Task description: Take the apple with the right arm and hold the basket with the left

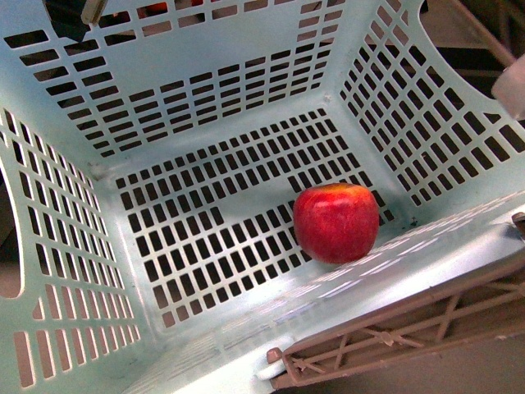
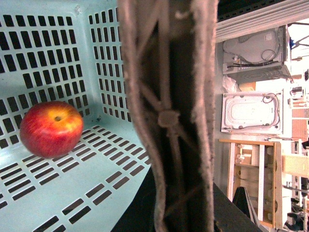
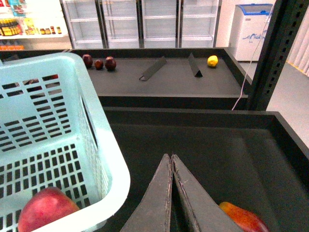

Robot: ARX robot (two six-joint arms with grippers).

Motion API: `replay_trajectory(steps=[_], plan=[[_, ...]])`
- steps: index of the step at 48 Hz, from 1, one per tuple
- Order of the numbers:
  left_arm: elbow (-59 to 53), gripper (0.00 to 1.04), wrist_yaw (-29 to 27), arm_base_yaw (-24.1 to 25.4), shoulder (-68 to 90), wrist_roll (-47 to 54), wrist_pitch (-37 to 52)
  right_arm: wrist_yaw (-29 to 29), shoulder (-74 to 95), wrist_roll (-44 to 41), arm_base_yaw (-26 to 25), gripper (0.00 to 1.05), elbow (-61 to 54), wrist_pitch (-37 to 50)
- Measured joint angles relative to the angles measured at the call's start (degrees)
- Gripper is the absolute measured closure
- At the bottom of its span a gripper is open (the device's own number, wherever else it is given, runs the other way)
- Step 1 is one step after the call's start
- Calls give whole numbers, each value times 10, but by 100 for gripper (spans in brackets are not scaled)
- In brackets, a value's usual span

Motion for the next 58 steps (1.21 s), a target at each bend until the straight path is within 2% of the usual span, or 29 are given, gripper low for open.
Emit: replay_trajectory(steps=[15, 22, 42, 58], plan=[[0, 98, 2, 0, 0, 0, 0, 0, -46, 0, 0, 103, -9, -20], [0, 98, 2, 0, 0, 0, 0, 0, -134, 0, 0, 103, -9, -118], [0, 98, 3, 0, 0, 0, 0, 0, -146, 0, 0, 102, -9, -123], [0, 98, 2, 0, 0, 0, 0, 0, -146, -1, 0, 46, -9, -123]])
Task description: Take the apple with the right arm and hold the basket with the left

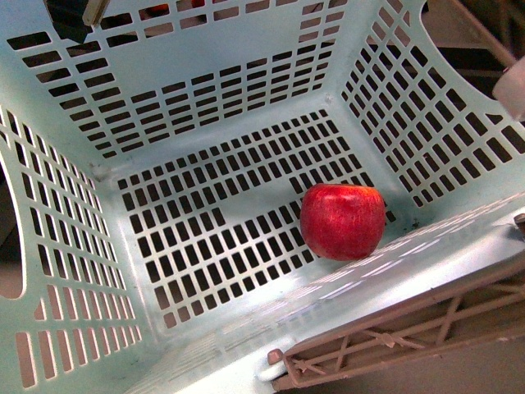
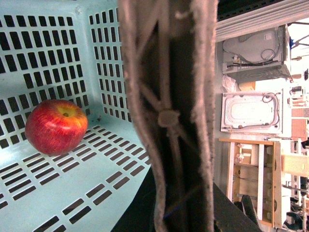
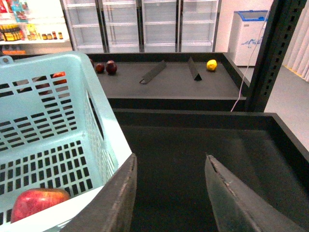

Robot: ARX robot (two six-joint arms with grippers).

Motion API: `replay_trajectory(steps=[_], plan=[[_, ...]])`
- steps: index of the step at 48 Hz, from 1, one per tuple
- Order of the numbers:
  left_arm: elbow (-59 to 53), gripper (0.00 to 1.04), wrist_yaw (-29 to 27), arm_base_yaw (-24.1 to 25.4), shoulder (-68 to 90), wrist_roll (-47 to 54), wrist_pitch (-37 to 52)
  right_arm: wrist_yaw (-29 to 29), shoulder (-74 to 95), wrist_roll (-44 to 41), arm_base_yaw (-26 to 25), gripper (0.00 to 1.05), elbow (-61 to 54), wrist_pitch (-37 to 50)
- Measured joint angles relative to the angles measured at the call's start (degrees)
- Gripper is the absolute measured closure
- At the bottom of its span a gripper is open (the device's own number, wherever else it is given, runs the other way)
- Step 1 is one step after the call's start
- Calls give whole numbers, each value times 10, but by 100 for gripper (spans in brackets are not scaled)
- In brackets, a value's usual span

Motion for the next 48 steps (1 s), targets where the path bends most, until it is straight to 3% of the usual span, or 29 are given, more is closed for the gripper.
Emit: replay_trajectory(steps=[11, 18, 25, 36, 48], plan=[[0, 98, 0, 0, 0, 0, 0, 0, 0, 0, 0, 8, 0, 0], [-10, 98, -78, -3, 0, -55, 58, 0, 0, 0, 0, 9, 0, 0], [-15, 98, -89, 29, -4, -95, 76, 0, 0, 0, 0, 9, 0, 0], [-71, 98, -75, 125, -26, -168, 94, 0, 0, 0, 0, 9, 0, 0], [-125, 98, -119, 238, -4, -242, 137, 0, 0, 0, 0, 9, 0, 0]])
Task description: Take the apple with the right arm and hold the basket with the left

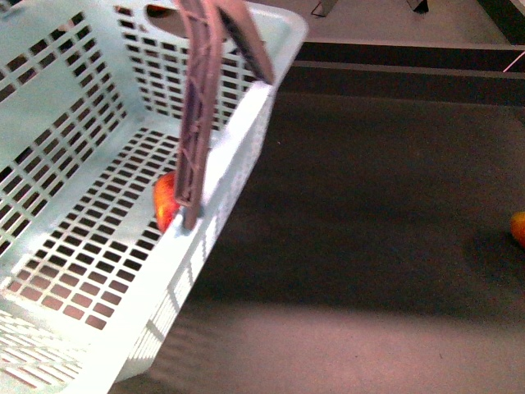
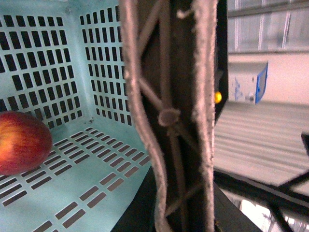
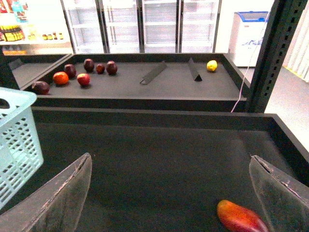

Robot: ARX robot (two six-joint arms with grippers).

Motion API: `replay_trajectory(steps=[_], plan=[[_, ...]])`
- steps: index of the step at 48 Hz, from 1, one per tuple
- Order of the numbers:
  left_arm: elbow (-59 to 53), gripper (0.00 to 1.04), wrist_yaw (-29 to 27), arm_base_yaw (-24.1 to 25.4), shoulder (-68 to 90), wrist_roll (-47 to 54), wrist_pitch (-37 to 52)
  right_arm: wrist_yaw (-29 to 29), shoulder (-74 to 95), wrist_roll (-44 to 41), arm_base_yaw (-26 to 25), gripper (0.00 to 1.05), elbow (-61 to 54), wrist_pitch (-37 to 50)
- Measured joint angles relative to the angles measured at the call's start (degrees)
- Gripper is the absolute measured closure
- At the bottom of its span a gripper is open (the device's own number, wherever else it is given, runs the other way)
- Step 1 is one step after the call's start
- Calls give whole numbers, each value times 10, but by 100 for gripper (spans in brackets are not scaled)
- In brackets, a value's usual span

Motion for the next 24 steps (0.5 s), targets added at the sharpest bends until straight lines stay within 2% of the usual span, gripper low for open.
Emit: replay_trajectory(steps=[7, 24], plan=[[-1, 98, -1, 31, 48, -16, 23, 0, 0, 0, 0, 9, 0, 0], [-20, 98, 6, 61, 129, -46, 50, 0, 0, 0, 0, 9, 0, 0]])
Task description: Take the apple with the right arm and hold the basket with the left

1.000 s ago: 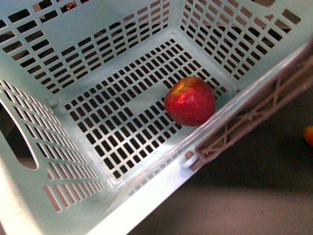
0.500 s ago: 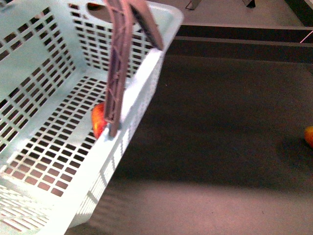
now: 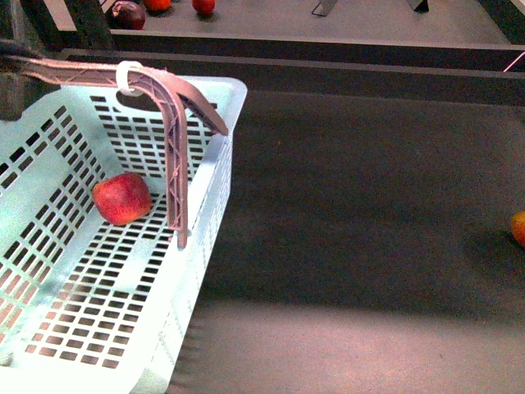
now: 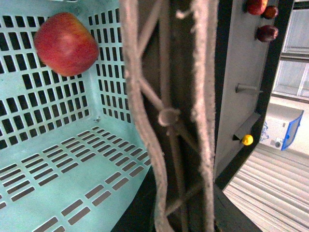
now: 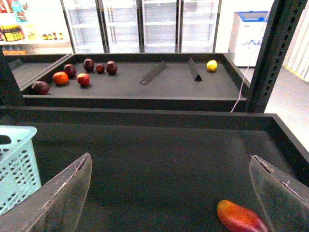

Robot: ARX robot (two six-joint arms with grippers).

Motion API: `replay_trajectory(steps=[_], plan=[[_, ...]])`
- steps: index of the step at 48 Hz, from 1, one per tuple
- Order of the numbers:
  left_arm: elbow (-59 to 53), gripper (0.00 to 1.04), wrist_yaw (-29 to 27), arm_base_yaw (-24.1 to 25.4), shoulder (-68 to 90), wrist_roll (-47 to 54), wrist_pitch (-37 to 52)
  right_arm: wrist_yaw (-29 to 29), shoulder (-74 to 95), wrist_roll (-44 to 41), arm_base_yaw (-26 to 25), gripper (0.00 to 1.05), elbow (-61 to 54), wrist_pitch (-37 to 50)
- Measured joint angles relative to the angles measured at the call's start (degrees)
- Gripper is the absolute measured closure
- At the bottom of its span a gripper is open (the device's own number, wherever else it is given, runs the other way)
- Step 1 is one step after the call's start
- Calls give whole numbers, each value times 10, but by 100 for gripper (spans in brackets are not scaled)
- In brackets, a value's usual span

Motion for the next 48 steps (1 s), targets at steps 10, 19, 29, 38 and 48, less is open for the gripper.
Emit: replay_trajectory(steps=[10, 19, 29, 38, 48], plan=[[-17, 98, -3, 9, 11, 3, 13, 0, 0, 0, 0, 9, 0, 0], [-18, 94, -5, 9, 8, 7, -5, 0, 0, 0, 0, 9, 0, 0], [-26, 56, -6, 5, -34, 1, -54, 0, 0, 0, 0, 9, 0, 0], [-56, 19, -22, 1, -130, -7, -146, 0, 0, 0, 0, 9, 0, 0], [-65, 7, -58, 4, -247, 6, -247, 0, 0, 0, 0, 9, 0, 0]])
